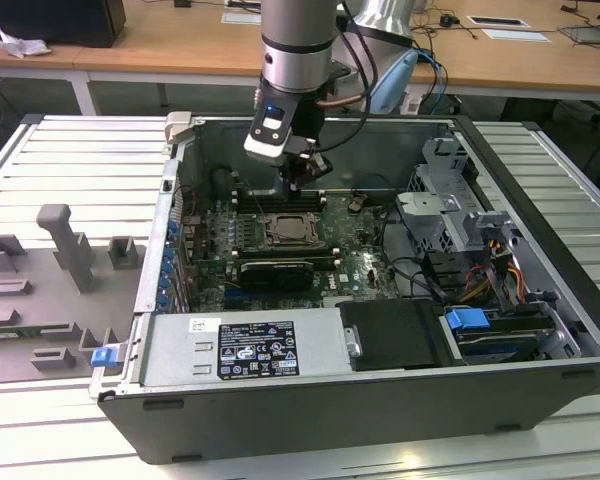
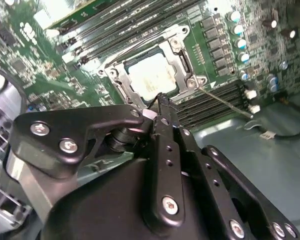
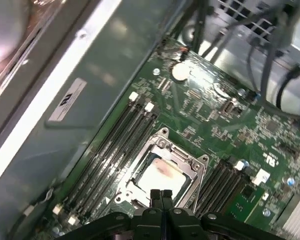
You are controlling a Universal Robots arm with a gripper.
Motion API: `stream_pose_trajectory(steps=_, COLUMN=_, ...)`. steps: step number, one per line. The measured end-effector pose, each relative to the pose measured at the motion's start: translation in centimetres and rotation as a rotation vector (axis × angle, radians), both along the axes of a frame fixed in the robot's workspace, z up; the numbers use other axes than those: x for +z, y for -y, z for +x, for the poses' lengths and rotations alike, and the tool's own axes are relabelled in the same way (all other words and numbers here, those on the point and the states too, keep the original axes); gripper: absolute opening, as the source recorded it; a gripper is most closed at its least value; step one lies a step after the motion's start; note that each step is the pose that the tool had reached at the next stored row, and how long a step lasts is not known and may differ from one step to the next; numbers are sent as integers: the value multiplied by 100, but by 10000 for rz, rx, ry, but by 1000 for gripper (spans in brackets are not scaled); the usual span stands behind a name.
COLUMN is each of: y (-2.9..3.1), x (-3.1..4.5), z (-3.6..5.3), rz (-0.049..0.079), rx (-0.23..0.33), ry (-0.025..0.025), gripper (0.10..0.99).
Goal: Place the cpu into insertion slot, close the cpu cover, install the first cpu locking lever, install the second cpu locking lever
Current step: 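Install the first cpu locking lever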
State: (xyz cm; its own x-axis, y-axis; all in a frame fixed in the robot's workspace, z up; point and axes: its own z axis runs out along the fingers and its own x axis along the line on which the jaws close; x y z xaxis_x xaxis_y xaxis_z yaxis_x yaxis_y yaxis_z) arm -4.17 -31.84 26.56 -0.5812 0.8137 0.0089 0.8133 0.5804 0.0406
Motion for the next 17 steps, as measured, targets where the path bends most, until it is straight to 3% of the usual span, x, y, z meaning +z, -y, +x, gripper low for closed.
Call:
stream_pose_trajectory(steps=4, y=0, x=-3, z=0, rz=-2, rx=969, ry=-1, gripper=106)
stream_pose_trajectory(steps=8, y=0, x=-9, z=0, rz=-2, rx=1372, ry=-1, gripper=106)
stream_pose_trajectory(steps=11, y=0, x=-11, z=0, rz=0, rx=2455, ry=0, gripper=106)
stream_pose_trajectory(steps=17, y=0, x=-10, z=0, rz=-1, rx=3640, ry=0, gripper=106)
